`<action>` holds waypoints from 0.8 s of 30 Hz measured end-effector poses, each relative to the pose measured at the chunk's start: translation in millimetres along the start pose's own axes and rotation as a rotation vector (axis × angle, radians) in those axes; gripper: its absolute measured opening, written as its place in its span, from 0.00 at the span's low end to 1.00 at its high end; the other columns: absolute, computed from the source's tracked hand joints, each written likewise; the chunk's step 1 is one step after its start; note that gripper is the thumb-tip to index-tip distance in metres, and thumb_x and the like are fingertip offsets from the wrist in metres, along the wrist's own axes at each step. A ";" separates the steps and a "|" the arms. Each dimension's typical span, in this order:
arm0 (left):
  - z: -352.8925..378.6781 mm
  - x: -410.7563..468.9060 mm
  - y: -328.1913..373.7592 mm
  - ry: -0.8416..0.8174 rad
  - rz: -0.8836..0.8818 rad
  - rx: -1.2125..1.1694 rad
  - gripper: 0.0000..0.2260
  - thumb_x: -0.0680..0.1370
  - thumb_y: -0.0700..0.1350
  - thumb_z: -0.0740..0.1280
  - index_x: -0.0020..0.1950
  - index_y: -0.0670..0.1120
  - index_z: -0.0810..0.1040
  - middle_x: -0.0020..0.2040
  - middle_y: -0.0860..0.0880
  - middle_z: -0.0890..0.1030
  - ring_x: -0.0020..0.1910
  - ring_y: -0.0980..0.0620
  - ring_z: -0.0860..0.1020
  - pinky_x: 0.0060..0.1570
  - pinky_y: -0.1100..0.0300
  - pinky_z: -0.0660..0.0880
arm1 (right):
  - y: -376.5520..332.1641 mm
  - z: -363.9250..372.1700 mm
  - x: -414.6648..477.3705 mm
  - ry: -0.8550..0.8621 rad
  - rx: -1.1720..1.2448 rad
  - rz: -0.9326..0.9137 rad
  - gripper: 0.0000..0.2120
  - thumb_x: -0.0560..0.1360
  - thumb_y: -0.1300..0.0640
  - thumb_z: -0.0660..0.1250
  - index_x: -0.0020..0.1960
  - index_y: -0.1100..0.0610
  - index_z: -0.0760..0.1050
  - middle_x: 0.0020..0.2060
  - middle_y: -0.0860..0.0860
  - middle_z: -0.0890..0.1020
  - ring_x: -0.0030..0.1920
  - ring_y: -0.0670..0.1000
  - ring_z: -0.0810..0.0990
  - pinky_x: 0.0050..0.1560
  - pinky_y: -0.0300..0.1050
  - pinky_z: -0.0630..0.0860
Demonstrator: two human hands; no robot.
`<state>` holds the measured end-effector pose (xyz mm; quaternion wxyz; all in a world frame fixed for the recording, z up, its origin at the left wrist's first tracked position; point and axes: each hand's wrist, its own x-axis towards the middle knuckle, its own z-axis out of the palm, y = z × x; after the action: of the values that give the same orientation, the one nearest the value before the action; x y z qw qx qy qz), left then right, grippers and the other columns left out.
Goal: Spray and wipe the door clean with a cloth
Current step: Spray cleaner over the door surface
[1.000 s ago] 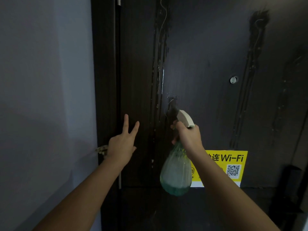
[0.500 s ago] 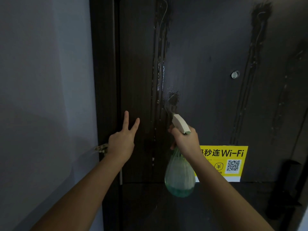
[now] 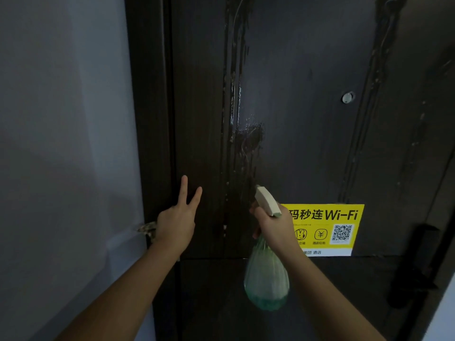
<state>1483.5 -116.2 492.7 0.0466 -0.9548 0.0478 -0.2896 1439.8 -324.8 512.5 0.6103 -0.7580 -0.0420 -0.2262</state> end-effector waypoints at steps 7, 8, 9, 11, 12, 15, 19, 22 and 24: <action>23.0 -18.8 5.3 -0.062 -0.006 -0.002 0.35 0.79 0.41 0.62 0.78 0.56 0.44 0.76 0.43 0.32 0.32 0.56 0.71 0.27 0.64 0.69 | 19.7 1.6 -15.6 0.021 0.004 0.030 0.06 0.76 0.62 0.66 0.44 0.51 0.74 0.32 0.54 0.77 0.22 0.50 0.75 0.23 0.38 0.69; 26.4 -21.5 5.7 -0.067 -0.008 -0.001 0.35 0.79 0.42 0.62 0.78 0.56 0.44 0.76 0.44 0.32 0.32 0.57 0.71 0.27 0.64 0.69 | 24.1 2.6 -18.8 0.016 0.016 0.048 0.05 0.76 0.61 0.66 0.45 0.52 0.75 0.32 0.53 0.77 0.22 0.49 0.75 0.23 0.39 0.70; 30.1 -24.6 6.2 -0.072 -0.009 0.000 0.35 0.79 0.42 0.62 0.78 0.56 0.45 0.76 0.44 0.32 0.32 0.56 0.71 0.28 0.64 0.70 | 29.1 3.6 -22.3 0.002 0.024 0.064 0.04 0.76 0.61 0.66 0.47 0.53 0.75 0.33 0.53 0.77 0.22 0.47 0.75 0.23 0.39 0.70; 38.9 -31.7 7.0 -0.084 -0.009 0.003 0.34 0.79 0.42 0.62 0.78 0.56 0.45 0.76 0.43 0.32 0.33 0.56 0.72 0.29 0.63 0.72 | 39.1 5.8 -29.7 -0.027 0.024 0.093 0.05 0.76 0.62 0.66 0.47 0.53 0.74 0.33 0.52 0.76 0.21 0.44 0.74 0.22 0.38 0.70; 43.8 -35.5 7.7 -0.090 -0.010 0.000 0.34 0.79 0.42 0.62 0.78 0.56 0.45 0.76 0.43 0.32 0.34 0.56 0.72 0.30 0.63 0.73 | 43.2 6.9 -33.2 -0.034 0.022 0.098 0.06 0.76 0.62 0.66 0.46 0.52 0.74 0.33 0.52 0.76 0.21 0.43 0.74 0.22 0.38 0.70; 61.8 -49.7 10.5 -0.096 -0.011 -0.021 0.34 0.79 0.41 0.62 0.78 0.55 0.46 0.77 0.42 0.34 0.37 0.54 0.75 0.29 0.63 0.73 | 56.8 8.8 -40.1 -0.031 0.017 0.103 0.09 0.76 0.63 0.66 0.42 0.50 0.74 0.34 0.55 0.77 0.25 0.49 0.76 0.23 0.40 0.71; 88.9 -72.1 12.9 -0.040 -0.013 -0.183 0.34 0.72 0.39 0.70 0.76 0.50 0.62 0.78 0.42 0.51 0.26 0.54 0.71 0.20 0.63 0.66 | 83.0 8.2 -51.8 -0.024 0.037 0.139 0.09 0.74 0.67 0.63 0.45 0.53 0.76 0.37 0.58 0.79 0.28 0.53 0.76 0.27 0.45 0.75; 112.6 -94.7 19.8 -0.030 -0.004 -0.257 0.33 0.69 0.38 0.73 0.73 0.47 0.68 0.77 0.43 0.58 0.22 0.55 0.66 0.19 0.64 0.62 | 112.8 7.7 -71.1 -0.046 0.063 0.191 0.07 0.73 0.66 0.63 0.49 0.59 0.76 0.33 0.59 0.77 0.26 0.51 0.76 0.26 0.43 0.74; 132.6 -113.7 27.5 -0.133 -0.021 -0.255 0.33 0.72 0.39 0.71 0.75 0.50 0.64 0.78 0.44 0.53 0.23 0.56 0.65 0.21 0.64 0.64 | 138.0 8.6 -85.5 -0.065 0.064 0.248 0.08 0.72 0.65 0.63 0.50 0.60 0.76 0.32 0.58 0.76 0.25 0.50 0.76 0.26 0.41 0.73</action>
<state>1461.6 -121.8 317.3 -0.0751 -0.9705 0.0710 -0.2178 1412.7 -333.2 352.5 0.6559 -0.7443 0.0251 -0.1228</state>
